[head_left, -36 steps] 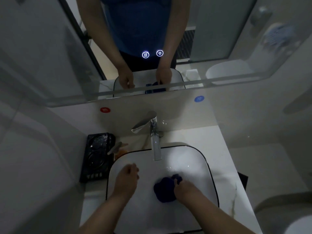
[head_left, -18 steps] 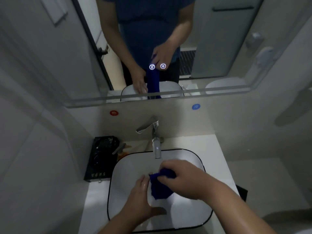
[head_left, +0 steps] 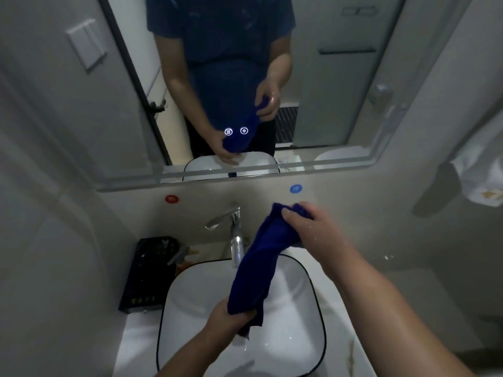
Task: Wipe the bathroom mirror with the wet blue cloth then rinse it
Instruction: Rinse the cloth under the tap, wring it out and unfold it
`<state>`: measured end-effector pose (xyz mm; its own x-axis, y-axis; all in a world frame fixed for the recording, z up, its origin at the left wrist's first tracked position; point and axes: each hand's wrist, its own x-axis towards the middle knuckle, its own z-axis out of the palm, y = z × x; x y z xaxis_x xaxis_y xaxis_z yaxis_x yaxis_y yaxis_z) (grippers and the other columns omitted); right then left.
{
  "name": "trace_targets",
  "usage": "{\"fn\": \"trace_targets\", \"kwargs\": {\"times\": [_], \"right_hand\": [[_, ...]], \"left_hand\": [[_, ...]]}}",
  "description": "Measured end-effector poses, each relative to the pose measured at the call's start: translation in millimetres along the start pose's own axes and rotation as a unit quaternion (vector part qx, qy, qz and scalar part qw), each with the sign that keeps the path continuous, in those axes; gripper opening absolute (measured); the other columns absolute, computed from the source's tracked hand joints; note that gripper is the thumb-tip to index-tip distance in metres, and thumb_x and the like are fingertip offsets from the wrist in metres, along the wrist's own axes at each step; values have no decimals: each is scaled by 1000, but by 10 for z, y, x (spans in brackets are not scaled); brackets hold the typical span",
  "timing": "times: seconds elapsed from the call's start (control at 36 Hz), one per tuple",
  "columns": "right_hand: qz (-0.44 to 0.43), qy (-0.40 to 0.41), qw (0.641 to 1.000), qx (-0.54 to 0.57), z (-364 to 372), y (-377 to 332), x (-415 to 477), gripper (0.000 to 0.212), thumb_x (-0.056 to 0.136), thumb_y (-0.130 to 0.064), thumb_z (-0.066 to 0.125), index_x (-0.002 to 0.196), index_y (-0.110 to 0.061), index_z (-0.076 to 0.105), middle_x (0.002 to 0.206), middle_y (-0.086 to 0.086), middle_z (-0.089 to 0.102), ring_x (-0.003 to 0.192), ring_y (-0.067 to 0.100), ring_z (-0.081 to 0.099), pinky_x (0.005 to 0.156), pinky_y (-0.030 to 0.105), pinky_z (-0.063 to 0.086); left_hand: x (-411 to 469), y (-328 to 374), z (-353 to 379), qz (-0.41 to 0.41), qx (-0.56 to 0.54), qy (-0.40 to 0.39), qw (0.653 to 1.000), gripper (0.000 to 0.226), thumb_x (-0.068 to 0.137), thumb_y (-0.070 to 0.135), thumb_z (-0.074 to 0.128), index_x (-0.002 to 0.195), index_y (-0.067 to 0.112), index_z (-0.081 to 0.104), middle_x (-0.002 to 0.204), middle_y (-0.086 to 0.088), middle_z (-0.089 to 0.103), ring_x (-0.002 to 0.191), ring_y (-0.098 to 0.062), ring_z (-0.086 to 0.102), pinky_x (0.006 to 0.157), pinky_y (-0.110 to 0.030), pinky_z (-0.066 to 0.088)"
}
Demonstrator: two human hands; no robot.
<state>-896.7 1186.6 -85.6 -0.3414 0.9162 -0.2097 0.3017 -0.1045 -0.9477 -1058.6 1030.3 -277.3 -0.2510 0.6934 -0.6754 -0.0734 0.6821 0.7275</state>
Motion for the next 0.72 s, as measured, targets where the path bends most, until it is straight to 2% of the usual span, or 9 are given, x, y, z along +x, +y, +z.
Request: {"fn": "trace_targets", "kwargs": {"times": [0.11,0.22,0.33,0.39,0.47,0.53,0.58,0.64,0.72], "right_hand": [[23,20,997,-66,-3,378,76,30,80,-41,70,85,-11,69,74,6,69,73,22,64,77,48,58],[55,-26,990,-126,111,727,-85,6,93,-17,67,92,-11,69,86,11,74,75,19,62,70,32,50],[57,-93,978,-179,326,1025,-350,12,89,-17,62,93,-27,67,89,-8,70,78,8,67,66,20,54],[47,-159,961,-220,403,1100,-511,16,85,-22,62,98,-30,67,99,-9,63,83,7,65,68,16,51],[21,-269,913,-305,480,1225,-661,33,78,-27,60,109,-22,70,109,3,64,101,17,62,92,33,56],[26,-312,897,-312,506,1293,-681,39,71,-26,56,107,-27,71,112,4,69,105,18,64,96,40,57],[39,-353,886,-297,506,1340,-676,60,71,-22,53,128,-33,69,125,1,73,114,17,68,102,40,59],[53,-376,882,-280,498,1389,-682,75,77,-14,51,145,-44,58,142,0,68,128,16,64,113,34,52],[69,-322,922,-203,475,1463,-686,68,76,-13,46,131,-46,67,133,-5,73,123,6,68,111,31,54]], "left_hand": [[-32,-53,31,-84,-87,-43,992,60,66,6,70,126,0,64,101,-27,80,84,-40,74,79,-49,62],[-45,-59,101,-182,-148,-130,964,64,76,-3,62,139,-2,53,104,-27,71,73,-35,64,71,-44,58],[-36,-67,217,-212,-178,-200,940,70,75,24,61,138,-6,65,109,-29,70,69,-33,61,55,-31,45],[-7,-77,264,-243,-267,-210,909,71,83,47,64,131,-5,73,108,-26,73,74,-34,66,58,-32,48],[34,-110,289,-272,-383,-185,863,96,88,84,55,130,0,76,131,-28,73,116,-43,70,101,-49,56],[21,-121,300,-258,-404,-191,856,90,84,72,71,138,-1,71,143,-29,65,134,-44,63,116,-55,48],[15,-185,303,-258,-404,-177,859,70,85,39,86,138,-4,69,140,-31,67,132,-45,64,115,-56,49],[39,-249,304,-263,-389,-131,873,60,80,14,87,134,-6,70,129,-34,71,122,-47,69,105,-56,56],[15,-225,321,-270,-399,-93,871,49,81,5,83,126,-7,69,110,-32,77,90,-44,77,71,-48,66]]}}
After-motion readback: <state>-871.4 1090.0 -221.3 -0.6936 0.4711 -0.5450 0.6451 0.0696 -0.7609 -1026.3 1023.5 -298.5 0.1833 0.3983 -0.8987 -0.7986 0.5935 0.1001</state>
